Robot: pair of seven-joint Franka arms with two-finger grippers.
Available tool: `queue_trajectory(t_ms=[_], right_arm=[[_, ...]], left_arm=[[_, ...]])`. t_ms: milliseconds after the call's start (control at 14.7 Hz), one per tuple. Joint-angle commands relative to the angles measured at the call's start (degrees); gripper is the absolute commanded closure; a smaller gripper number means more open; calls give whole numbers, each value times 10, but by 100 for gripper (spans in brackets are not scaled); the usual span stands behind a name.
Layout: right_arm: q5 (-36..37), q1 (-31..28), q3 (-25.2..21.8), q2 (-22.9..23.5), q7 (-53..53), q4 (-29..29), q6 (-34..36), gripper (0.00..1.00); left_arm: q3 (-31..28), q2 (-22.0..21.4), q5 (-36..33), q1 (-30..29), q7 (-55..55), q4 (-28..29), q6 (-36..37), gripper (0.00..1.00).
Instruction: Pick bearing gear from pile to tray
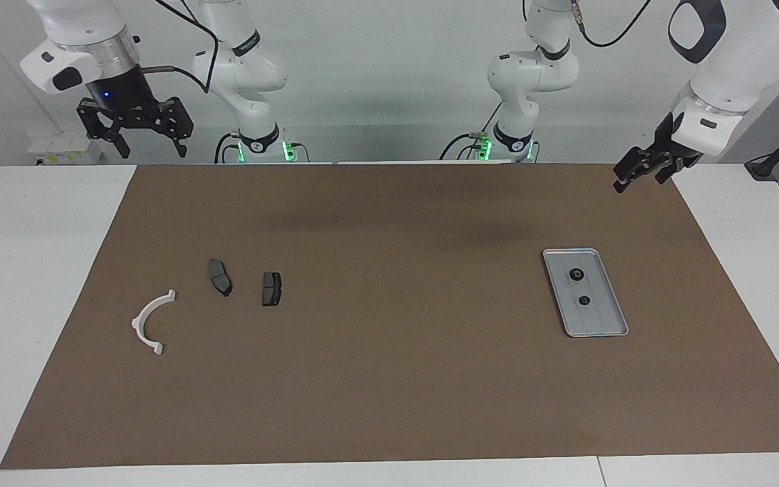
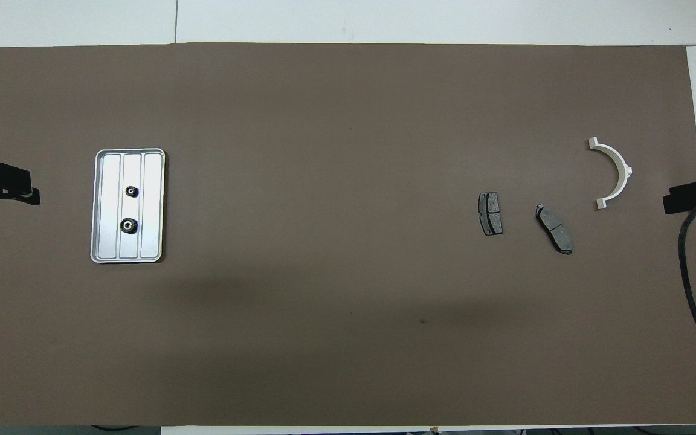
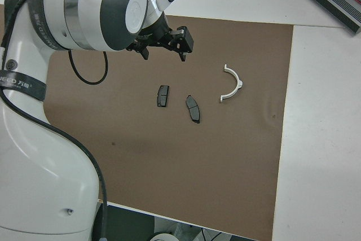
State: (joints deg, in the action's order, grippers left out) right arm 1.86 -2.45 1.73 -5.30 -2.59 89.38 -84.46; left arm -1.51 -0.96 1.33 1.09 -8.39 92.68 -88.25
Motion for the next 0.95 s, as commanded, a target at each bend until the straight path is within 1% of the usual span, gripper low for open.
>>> queue_trajectory(t_ms=[0,886], right_arm=[[-11,-4,1,-5,-17,9,-11,0],[-12,-3,1,-4,-16,9,-11,0]], left_arm=[[0,-16,-8,2,8,14,-12,0],[12,-18,-3,3,9,14,-17,0]])
